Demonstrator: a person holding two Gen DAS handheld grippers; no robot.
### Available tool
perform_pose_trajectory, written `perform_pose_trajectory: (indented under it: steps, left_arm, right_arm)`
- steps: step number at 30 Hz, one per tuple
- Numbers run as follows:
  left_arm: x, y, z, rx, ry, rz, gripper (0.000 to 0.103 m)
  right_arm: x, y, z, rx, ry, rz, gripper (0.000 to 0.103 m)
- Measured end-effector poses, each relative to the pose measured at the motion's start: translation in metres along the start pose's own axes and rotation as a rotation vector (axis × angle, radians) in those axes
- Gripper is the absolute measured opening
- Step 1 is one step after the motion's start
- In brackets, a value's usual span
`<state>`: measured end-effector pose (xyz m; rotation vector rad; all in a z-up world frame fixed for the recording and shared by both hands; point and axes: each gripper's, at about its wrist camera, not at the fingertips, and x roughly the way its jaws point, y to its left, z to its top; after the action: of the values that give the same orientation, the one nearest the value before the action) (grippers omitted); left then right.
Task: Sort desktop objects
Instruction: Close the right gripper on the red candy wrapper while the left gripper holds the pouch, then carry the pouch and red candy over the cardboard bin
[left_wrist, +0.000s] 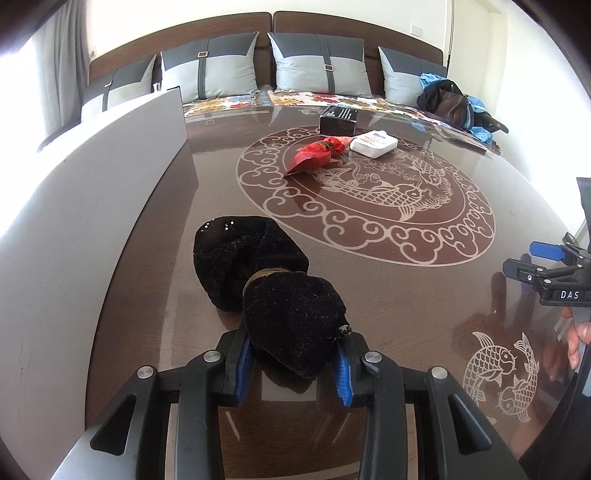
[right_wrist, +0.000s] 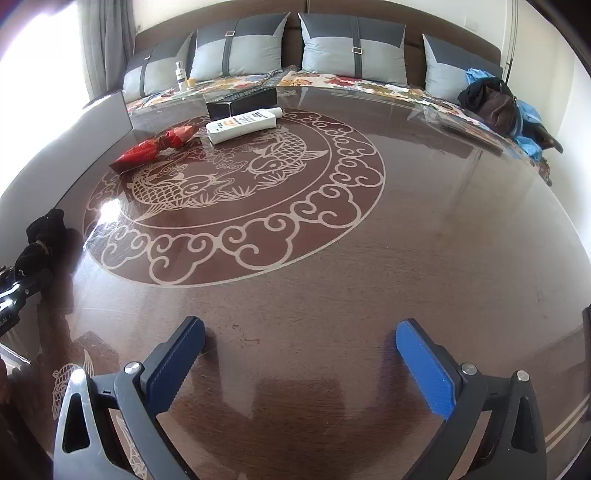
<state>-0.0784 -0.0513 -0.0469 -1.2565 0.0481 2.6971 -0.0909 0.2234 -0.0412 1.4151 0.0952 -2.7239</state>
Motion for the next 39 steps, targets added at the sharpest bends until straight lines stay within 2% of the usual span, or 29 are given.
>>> perform_pose_trajectory:
  steps: [3,7,9,10,14,18,19,20,21,22,23,24,28,35,39]
  left_arm:
    - [-0.002,0.007,-0.001,-0.03,-0.006,-0.037,0.036]
    - [-0.001,0.004,-0.001,-0.012,-0.005,-0.031,0.036]
    - [-0.002,0.004,-0.002,-0.01,-0.005,-0.032,0.036]
    - [-0.002,0.005,-0.001,-0.014,-0.006,-0.037,0.036]
    - [-0.002,0.009,-0.001,-0.019,-0.005,-0.049,0.036]
    - [-0.002,0.006,-0.002,0.03,0.001,-0.016,0.036]
    - [-0.001,0.006,-0.002,0.038,0.002,-0.015,0.036]
    - [-0.001,0.005,-0.002,0.045,0.003,-0.014,0.036]
    - [-0.001,0.005,-0.002,0.051,0.004,-0.014,0.036]
    - [-0.001,0.005,-0.002,0.056,0.004,-0.013,0.036]
    - [-0.001,0.005,-0.003,0.059,0.005,-0.012,0.036]
    - [-0.001,0.005,-0.002,0.059,0.006,-0.013,0.036]
    - [-0.003,0.009,-0.002,0.038,0.0,-0.033,0.036]
    - [-0.019,0.02,-0.002,-0.061,-0.048,-0.127,0.036]
    - [-0.042,0.015,-0.001,-0.083,-0.09,-0.18,0.036]
  right_arm:
    - [-0.004,0.021,0.014,0.002,-0.009,0.025,0.103]
    - [0.01,0.07,0.065,0.05,0.037,0.176,0.102]
    - [0.025,0.094,0.097,0.1,0.068,0.227,0.093]
    - [0.033,0.103,0.112,0.131,0.077,0.245,0.092]
    - [0.076,0.128,0.16,0.231,0.138,0.228,0.092]
    - [0.112,0.138,0.184,0.3,0.207,0.202,0.093]
    - [0.113,0.141,0.187,0.288,0.196,0.195,0.09]
    - [0.115,0.146,0.19,0.261,0.201,0.196,0.083]
    - [0.115,0.152,0.191,0.212,0.198,0.173,0.06]
    - [0.113,0.156,0.191,0.159,0.196,0.153,0.05]
    - [0.111,0.157,0.188,0.122,0.198,0.155,0.034]
    - [0.108,0.156,0.184,0.097,0.199,0.161,0.029]
    - [0.085,0.139,0.147,-0.002,0.198,0.2,0.026]
    - [0.001,0.1,0.034,-0.164,0.18,0.213,0.026]
    - [-0.036,0.079,-0.009,-0.155,0.148,0.218,0.026]
